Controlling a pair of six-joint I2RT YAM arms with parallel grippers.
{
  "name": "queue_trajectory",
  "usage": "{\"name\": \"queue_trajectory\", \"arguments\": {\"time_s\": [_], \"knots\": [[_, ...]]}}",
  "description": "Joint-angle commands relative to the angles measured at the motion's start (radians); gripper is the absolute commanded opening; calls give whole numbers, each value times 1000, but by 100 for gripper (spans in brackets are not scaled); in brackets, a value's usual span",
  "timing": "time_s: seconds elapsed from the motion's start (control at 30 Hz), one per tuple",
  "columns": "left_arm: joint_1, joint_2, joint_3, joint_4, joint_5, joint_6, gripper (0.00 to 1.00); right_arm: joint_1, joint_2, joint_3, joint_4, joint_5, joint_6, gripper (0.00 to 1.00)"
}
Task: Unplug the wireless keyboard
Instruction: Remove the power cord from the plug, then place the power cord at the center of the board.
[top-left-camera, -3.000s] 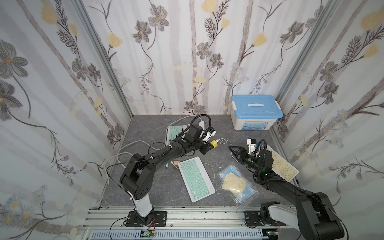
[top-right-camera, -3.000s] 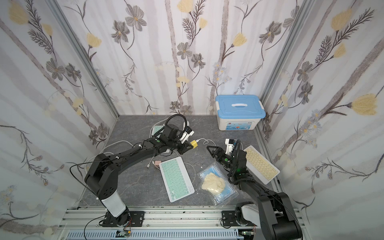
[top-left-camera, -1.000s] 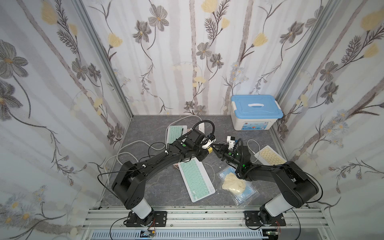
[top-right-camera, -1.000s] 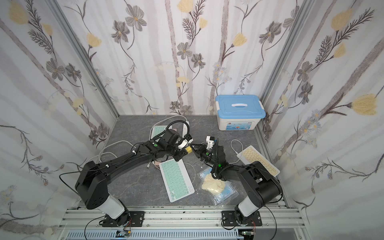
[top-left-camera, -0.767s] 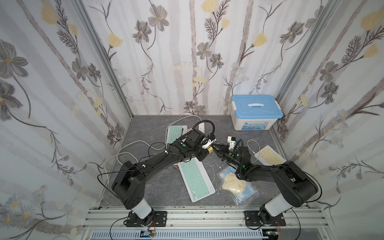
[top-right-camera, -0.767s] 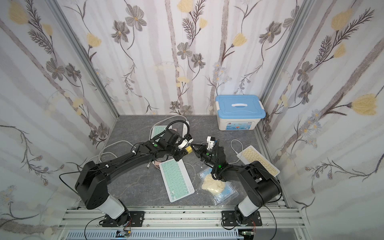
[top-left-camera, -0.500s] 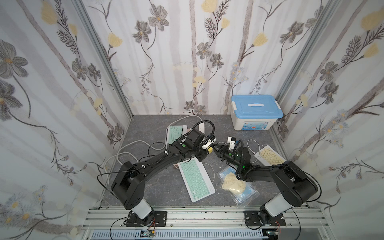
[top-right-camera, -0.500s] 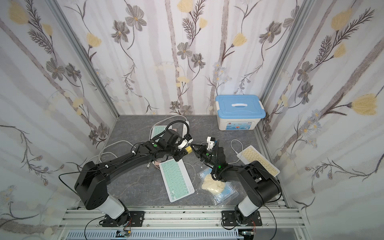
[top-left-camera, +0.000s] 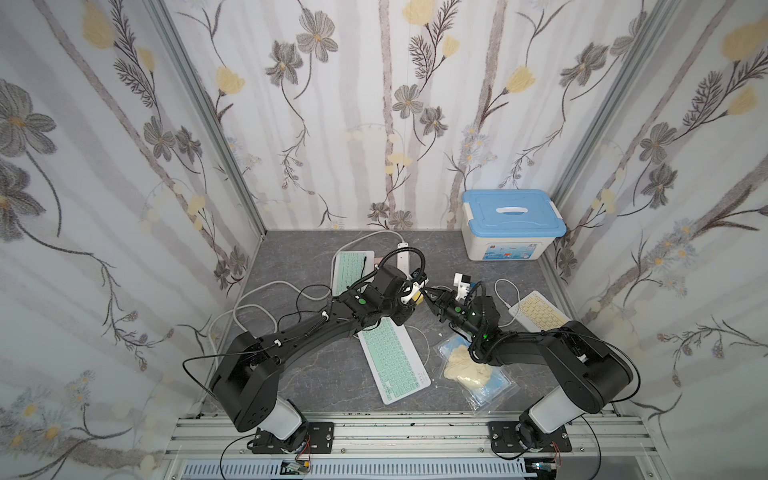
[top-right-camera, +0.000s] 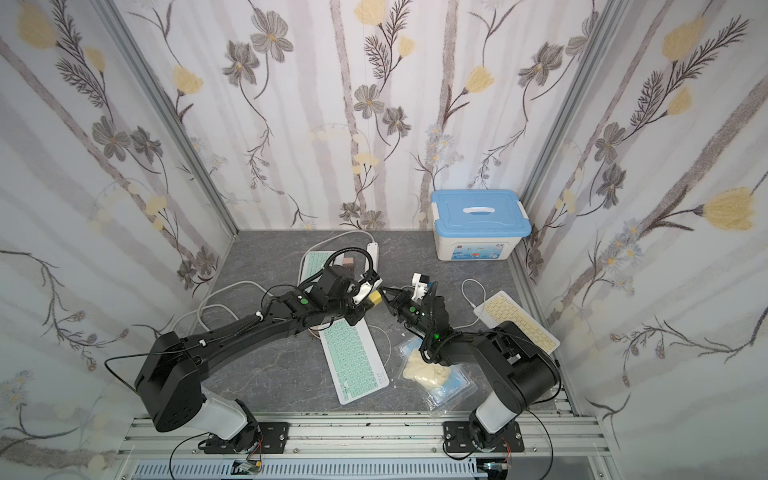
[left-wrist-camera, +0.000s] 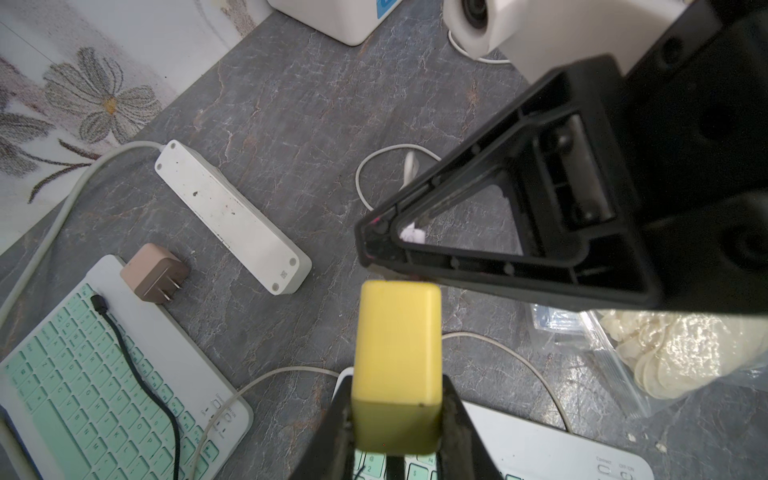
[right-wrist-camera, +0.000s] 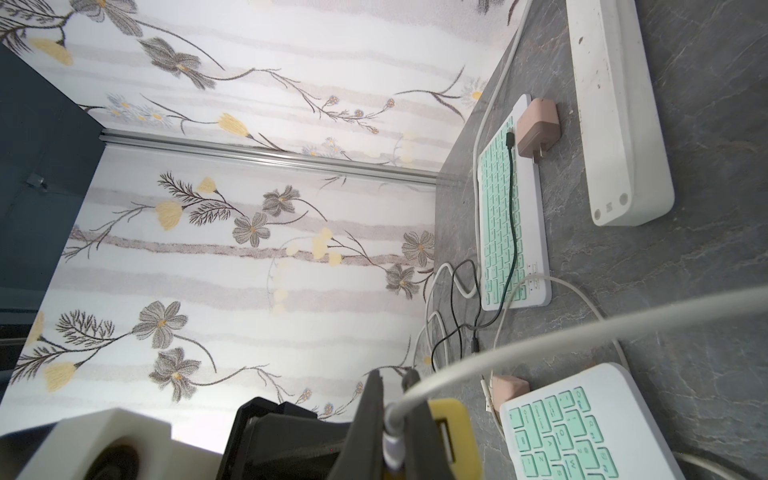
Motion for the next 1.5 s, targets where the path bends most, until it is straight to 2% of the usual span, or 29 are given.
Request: {"name": "queue_trajectory", "arguments": {"time_s": [0.0,0.13,0.33,0.53,0.63,0.77,0.87,1.1,1.47], "knots": [[1,0,14,57,-14,17,0,-2,-3,7,-30,54,-23,0],[0,0,19,44,43,43,0,-6,-14,20,-68,48,-57,0],[-2,-20,-5,85,-18,16,0,-19,-28,9,-64,80,-36,0],[-9,-45,-39,130,-88,19,0,-41,0,5,22,81,32,0],[-9,-30,-17,84,-43,50,0,-50,10,7,43,74,46,0],[-9,-16,31,-31,99,121,0,-55,-21,12,-24,87,-3,0],[-8,-15,33,-31,59,116,0,-67,-61,-3,-77,111,-35,0],[-8,-30,5,50,-91,50,0,-117,-108,-45,-67,126,-13,0],[-6,-29,2,58,-101,45,0,-121,-196,-24,-196,118,-126,0]]}}
